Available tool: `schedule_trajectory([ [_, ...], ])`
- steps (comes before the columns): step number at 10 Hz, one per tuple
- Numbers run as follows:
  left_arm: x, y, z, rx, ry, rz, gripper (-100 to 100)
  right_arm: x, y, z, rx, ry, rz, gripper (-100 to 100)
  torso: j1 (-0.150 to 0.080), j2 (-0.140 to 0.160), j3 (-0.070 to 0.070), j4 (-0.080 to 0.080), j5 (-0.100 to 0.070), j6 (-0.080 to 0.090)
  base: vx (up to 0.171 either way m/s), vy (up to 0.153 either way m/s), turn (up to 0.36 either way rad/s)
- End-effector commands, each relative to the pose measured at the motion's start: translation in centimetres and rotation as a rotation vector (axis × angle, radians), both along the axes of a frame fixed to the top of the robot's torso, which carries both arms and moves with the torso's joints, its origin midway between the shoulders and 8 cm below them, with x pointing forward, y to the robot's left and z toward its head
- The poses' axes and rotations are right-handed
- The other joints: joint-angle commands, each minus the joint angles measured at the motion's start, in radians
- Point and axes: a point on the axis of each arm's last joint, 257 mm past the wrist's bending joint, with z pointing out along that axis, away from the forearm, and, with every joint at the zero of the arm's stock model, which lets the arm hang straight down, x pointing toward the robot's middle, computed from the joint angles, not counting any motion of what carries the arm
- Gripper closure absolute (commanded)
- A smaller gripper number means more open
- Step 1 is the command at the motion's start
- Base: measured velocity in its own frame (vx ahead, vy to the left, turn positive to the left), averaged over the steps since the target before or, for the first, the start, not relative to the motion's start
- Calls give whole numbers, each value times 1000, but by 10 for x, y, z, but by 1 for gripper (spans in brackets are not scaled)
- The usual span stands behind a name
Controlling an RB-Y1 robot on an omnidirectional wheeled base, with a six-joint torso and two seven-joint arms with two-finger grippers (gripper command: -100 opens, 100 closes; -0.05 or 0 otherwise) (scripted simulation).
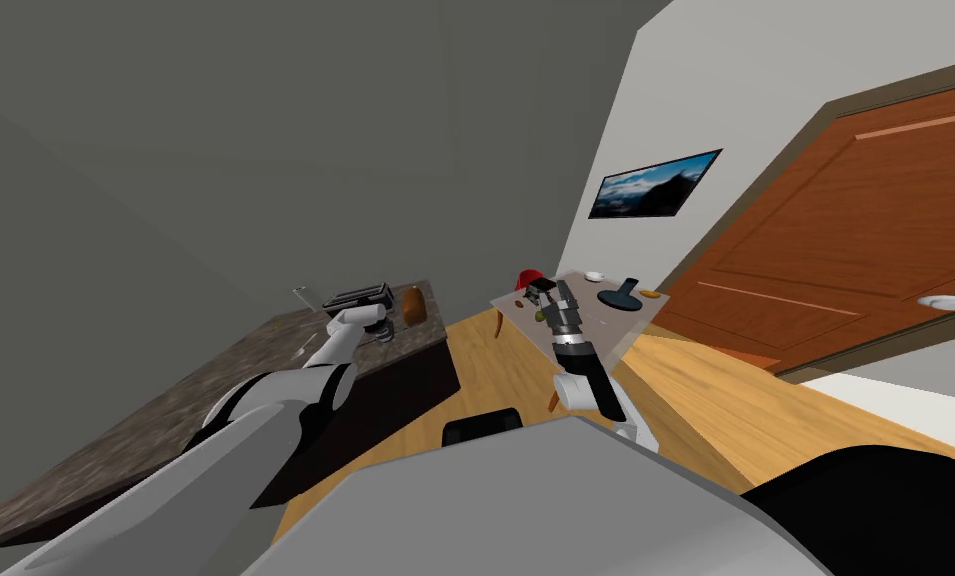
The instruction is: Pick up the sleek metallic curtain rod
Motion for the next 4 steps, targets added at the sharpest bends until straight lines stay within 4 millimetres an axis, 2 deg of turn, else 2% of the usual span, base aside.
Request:
schedule_trajectory([
  [1, -6, 13, 4, 1, -1, 12, 100, 0, 0, 0, 0, 0, 0, 0, 0, 0, 0, 0, 0, 0, -22, -38, -84],
  [3, -4, 12, 3, 2, -3, 10, 100, 0, 0, 0, 0, 0, 0, 0, 1, 0, 0, 0, 0, -1, -8, -16, -8],
  [4, -5, 12, 3, 1, -2, 11, 0, 0, 0, 0, 0, 0, 0, 0, 2, -1, -1, 0, 0, 0, 0, 0, 0],
])
